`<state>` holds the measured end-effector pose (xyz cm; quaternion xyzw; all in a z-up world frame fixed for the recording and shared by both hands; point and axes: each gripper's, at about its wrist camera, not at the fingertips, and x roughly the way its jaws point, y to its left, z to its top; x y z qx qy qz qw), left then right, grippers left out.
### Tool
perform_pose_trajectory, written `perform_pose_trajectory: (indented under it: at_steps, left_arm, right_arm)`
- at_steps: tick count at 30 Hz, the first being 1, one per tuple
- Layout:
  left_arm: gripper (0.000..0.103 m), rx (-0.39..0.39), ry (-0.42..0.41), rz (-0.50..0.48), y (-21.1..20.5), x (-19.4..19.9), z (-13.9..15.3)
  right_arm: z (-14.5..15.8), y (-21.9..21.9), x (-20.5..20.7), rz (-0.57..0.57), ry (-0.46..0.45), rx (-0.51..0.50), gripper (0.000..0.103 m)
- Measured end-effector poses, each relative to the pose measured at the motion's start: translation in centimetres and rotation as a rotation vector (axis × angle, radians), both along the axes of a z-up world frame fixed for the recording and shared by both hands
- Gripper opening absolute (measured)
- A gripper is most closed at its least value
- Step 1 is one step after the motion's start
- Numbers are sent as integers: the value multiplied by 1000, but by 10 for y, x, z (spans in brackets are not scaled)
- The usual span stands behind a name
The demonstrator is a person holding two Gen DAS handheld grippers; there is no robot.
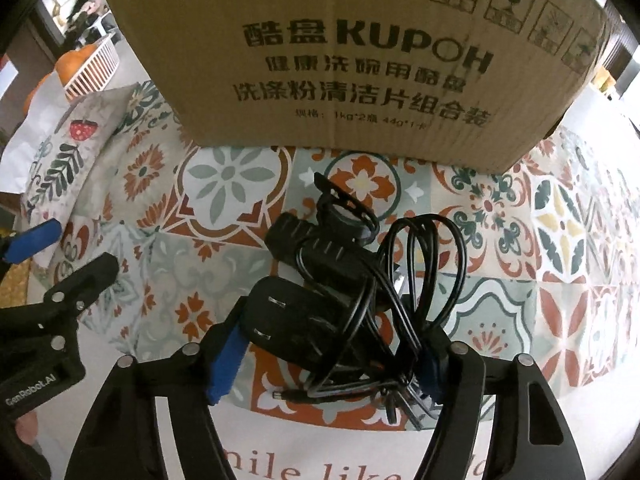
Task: Organize rigid objects
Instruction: 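Lower both tools onto the black power adapter and its coiled cable, then close the right tool on the coiled black cable while the left grips the black adapter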
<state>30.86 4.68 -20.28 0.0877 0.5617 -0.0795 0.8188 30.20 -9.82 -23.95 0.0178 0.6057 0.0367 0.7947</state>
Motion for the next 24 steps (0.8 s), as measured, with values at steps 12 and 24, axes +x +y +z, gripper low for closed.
perform_pose_trajectory:
  at_steps: [12, 24]
  left_arm:
    - [83, -25, 5, -30, -15, -1, 4]
    - [83, -54, 0, -100, -49, -4, 9]
  right_arm:
    - [8, -18, -12, -33, -25, 50, 58]
    - [30, -58, -29, -107, -47, 55, 56]
